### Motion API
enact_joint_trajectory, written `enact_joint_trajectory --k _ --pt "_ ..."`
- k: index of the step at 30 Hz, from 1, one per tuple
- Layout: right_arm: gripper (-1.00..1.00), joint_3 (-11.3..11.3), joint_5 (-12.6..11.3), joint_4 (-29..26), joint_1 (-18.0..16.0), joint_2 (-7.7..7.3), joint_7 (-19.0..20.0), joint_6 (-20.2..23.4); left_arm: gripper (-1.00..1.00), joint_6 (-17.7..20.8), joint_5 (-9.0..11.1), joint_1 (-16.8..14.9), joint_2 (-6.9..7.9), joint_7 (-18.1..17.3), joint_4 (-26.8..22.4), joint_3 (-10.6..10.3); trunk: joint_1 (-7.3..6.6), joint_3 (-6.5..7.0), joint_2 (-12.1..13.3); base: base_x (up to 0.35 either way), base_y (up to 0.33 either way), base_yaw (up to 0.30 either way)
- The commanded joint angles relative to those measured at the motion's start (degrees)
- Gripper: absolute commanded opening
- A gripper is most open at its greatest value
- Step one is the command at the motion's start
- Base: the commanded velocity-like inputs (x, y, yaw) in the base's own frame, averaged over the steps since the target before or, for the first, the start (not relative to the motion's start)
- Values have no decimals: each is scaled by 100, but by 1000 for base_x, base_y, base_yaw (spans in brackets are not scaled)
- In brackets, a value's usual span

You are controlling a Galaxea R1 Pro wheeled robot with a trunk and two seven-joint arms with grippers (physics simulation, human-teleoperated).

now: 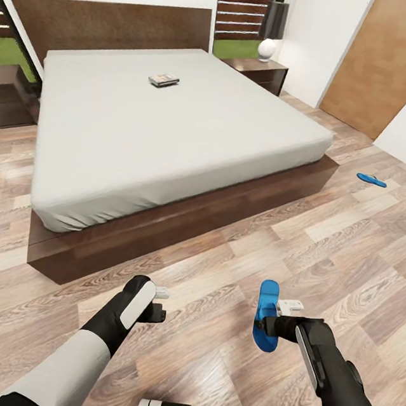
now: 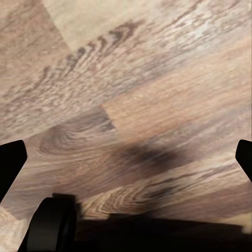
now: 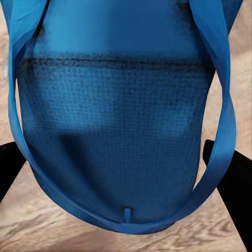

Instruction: In the bedroom, move the book from the bed onto either nightstand, and place the two sandals side by side next to the bed.

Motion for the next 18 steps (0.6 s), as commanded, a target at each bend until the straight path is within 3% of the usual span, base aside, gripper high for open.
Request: enact_joint_trajectory --k 1,18 --pt "-100 2 47 -8 -1 -3 39 21 100 9 55 -3 0 58 -3 -10 -1 3 -2 0 0 193" --pt "-100 -6 40 -8 -1 -11 44 21 100 9 54 -3 0 58 -3 -10 -1 123 -2 0 0 198"
